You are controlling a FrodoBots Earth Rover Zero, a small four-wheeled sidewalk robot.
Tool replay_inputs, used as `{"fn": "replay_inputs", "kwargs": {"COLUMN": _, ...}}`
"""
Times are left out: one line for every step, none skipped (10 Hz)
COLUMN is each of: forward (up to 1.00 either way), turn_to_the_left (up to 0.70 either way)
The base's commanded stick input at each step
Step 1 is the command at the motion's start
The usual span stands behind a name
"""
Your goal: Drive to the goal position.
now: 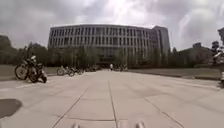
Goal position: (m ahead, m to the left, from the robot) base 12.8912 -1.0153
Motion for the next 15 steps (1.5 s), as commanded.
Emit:
{"fn": "replay_inputs", "kwargs": {"forward": 0.60, "turn_to_the_left": 0.00}}
{"fn": "replay_inputs", "kwargs": {"forward": 0.60, "turn_to_the_left": 0.00}}
{"fn": "replay_inputs", "kwargs": {"forward": 0.60, "turn_to_the_left": 0.00}}
{"fn": "replay_inputs", "kwargs": {"forward": 0.60, "turn_to_the_left": 0.00}}
{"fn": "replay_inputs", "kwargs": {"forward": 0.60, "turn_to_the_left": 0.00}}
{"fn": "replay_inputs", "kwargs": {"forward": 0.60, "turn_to_the_left": 0.00}}
{"fn": "replay_inputs", "kwargs": {"forward": 0.60, "turn_to_the_left": 0.00}}
{"fn": "replay_inputs", "kwargs": {"forward": 0.60, "turn_to_the_left": 0.00}}
{"fn": "replay_inputs", "kwargs": {"forward": 0.60, "turn_to_the_left": 0.00}}
{"fn": "replay_inputs", "kwargs": {"forward": 0.60, "turn_to_the_left": 0.00}}
{"fn": "replay_inputs", "kwargs": {"forward": 0.60, "turn_to_the_left": 0.00}}
{"fn": "replay_inputs", "kwargs": {"forward": 0.60, "turn_to_the_left": 0.00}}
{"fn": "replay_inputs", "kwargs": {"forward": 0.60, "turn_to_the_left": 0.00}}
{"fn": "replay_inputs", "kwargs": {"forward": 0.60, "turn_to_the_left": 0.00}}
{"fn": "replay_inputs", "kwargs": {"forward": 0.60, "turn_to_the_left": 0.00}}
